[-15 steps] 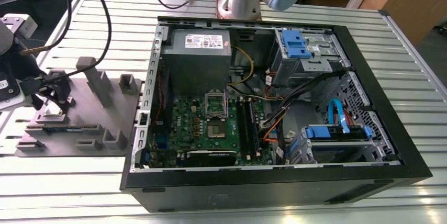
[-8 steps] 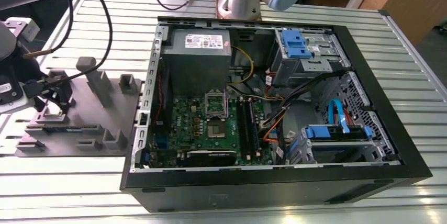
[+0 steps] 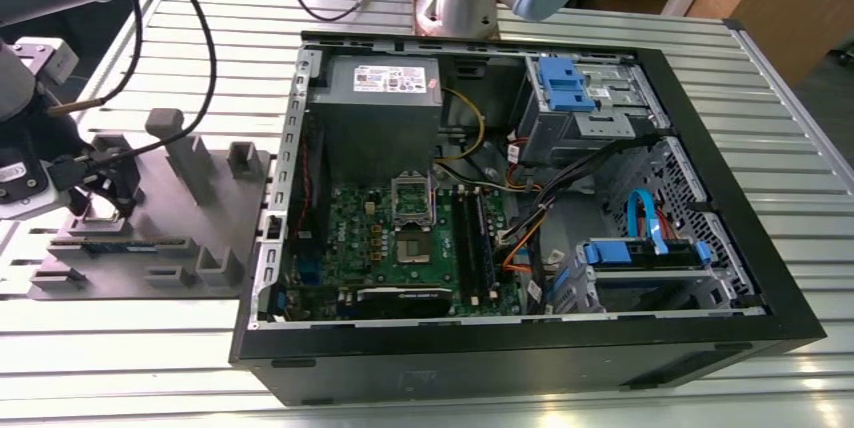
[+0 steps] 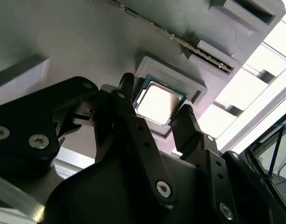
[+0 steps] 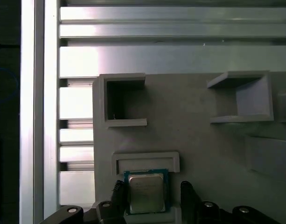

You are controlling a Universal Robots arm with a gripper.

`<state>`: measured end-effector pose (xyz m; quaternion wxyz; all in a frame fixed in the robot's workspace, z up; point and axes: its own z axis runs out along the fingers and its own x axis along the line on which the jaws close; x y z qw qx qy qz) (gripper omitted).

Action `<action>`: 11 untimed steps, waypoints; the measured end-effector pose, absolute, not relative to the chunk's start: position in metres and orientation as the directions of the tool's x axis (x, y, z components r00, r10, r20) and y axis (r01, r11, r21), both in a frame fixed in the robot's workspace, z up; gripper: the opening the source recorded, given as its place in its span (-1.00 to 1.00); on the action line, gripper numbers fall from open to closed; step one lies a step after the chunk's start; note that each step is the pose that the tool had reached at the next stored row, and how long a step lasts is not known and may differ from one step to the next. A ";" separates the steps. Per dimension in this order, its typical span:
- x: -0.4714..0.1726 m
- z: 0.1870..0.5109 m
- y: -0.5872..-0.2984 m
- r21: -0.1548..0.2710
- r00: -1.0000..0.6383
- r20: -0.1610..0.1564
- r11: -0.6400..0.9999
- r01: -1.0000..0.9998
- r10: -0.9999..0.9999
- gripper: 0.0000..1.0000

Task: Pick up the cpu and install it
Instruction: 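Pick up the cpu and move it towards the insertion slot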

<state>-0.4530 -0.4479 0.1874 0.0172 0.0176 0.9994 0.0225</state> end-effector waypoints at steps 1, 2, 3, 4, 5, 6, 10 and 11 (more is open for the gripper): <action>-0.453 0.188 -0.448 0.045 -0.999 -0.034 0.998 0.034 0.036 0.19; -0.453 0.188 -0.448 0.046 -0.999 -0.034 0.998 0.035 0.036 0.19; -0.453 0.189 -0.448 0.046 -0.999 -0.034 0.998 0.034 0.036 0.19; -0.453 0.189 -0.448 0.046 -0.999 -0.034 0.998 0.034 0.036 0.19; -0.453 0.189 -0.448 0.046 -0.999 -0.034 0.998 0.034 0.036 0.19; -0.453 0.188 -0.448 0.048 -0.999 -0.034 0.998 0.034 0.036 0.19; -0.453 0.187 -0.446 0.053 -0.999 -0.033 0.998 0.035 0.036 0.19; -0.454 0.187 -0.446 0.053 -0.999 -0.033 0.998 0.035 0.036 0.19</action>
